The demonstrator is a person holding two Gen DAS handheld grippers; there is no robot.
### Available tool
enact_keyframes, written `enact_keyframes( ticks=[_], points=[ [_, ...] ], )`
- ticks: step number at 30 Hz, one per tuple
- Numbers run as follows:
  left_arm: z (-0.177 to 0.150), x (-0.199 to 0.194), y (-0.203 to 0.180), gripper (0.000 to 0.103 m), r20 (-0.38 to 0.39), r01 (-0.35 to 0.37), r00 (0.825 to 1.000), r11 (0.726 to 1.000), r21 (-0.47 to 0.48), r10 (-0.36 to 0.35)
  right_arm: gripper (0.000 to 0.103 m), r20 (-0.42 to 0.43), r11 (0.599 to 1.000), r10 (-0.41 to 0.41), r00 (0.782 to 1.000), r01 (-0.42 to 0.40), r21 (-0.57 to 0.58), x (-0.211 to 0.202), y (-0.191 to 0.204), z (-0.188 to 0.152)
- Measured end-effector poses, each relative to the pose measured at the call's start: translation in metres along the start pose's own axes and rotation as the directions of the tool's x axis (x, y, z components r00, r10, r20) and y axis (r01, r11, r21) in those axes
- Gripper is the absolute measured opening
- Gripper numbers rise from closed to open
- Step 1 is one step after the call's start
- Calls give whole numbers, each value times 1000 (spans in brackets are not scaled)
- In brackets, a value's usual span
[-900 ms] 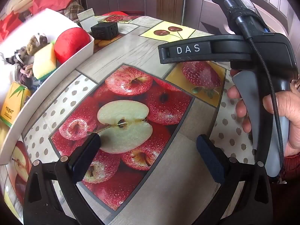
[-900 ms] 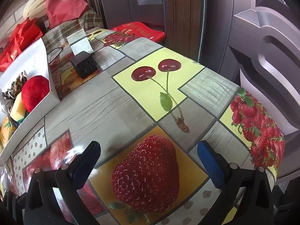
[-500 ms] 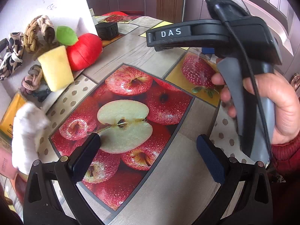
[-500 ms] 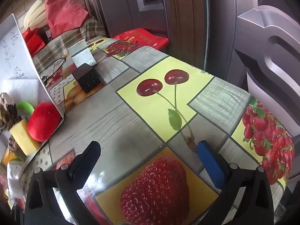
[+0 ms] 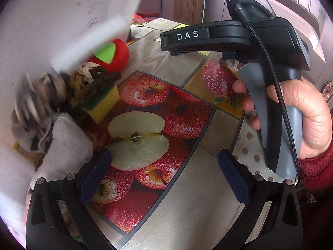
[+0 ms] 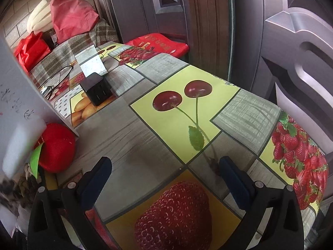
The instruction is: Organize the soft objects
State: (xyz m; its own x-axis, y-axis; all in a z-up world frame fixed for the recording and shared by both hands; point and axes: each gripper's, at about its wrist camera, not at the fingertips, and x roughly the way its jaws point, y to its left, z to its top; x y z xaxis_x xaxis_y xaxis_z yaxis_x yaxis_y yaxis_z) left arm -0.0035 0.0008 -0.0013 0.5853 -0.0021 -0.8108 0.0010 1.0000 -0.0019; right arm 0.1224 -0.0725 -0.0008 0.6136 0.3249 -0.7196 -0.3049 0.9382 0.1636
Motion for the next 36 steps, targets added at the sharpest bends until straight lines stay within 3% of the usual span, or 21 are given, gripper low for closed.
enact_keyframes(
  ticks=[36],
  points=[
    [-3,0,-1,102,0,-1,1000,1000,1,1,103,2,1000,28,1000,-28,10,-4,-7,3]
  ],
)
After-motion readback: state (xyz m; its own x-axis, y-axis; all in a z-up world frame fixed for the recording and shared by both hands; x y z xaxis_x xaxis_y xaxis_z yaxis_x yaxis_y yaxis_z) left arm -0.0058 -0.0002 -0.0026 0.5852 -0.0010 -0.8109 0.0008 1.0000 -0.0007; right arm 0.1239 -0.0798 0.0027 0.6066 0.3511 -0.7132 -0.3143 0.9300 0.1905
